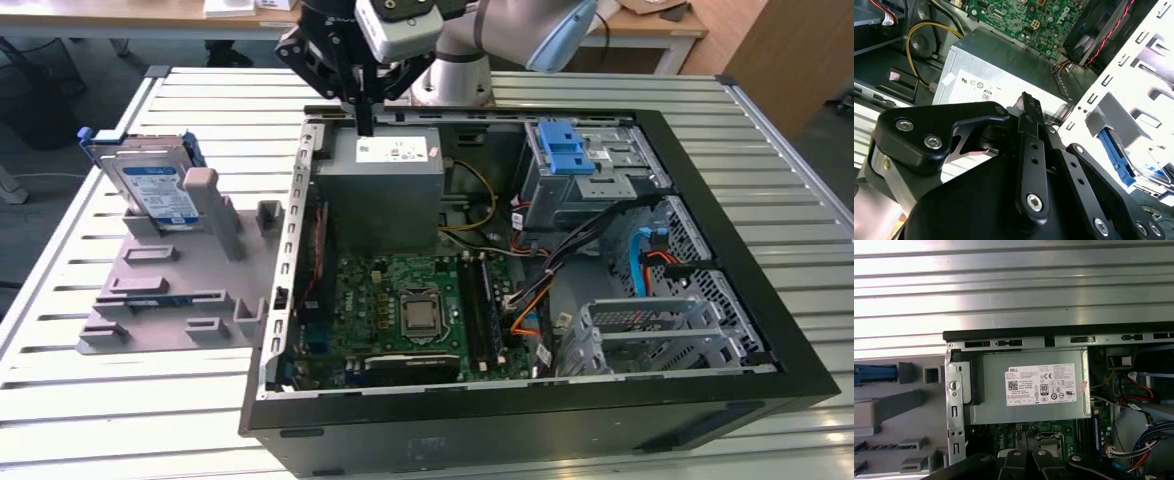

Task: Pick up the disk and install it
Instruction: 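Reach for the disk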

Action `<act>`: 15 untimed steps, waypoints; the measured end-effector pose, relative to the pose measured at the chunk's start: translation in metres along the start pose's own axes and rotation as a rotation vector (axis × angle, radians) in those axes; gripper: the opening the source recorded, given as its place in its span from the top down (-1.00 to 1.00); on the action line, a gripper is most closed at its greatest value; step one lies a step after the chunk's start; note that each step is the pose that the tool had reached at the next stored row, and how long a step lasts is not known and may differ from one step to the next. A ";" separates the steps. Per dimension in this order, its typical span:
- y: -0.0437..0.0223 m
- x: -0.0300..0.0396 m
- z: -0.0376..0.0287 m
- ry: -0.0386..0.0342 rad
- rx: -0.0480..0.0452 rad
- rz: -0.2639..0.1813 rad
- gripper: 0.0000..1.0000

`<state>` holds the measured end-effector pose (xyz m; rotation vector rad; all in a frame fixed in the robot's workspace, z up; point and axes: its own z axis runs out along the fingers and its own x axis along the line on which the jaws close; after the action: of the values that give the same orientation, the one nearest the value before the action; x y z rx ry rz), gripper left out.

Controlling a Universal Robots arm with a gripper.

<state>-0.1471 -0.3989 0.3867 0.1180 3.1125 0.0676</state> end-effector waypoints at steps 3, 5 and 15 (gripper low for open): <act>-0.0001 0.0007 0.0000 -0.0001 -0.0001 0.000 0.79; -0.0001 0.0013 0.0000 0.0000 -0.0001 0.000 0.79; -0.0003 0.0037 0.0001 -0.0001 0.0000 0.000 0.79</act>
<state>-0.1508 -0.3989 0.3865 0.1180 3.1125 0.0676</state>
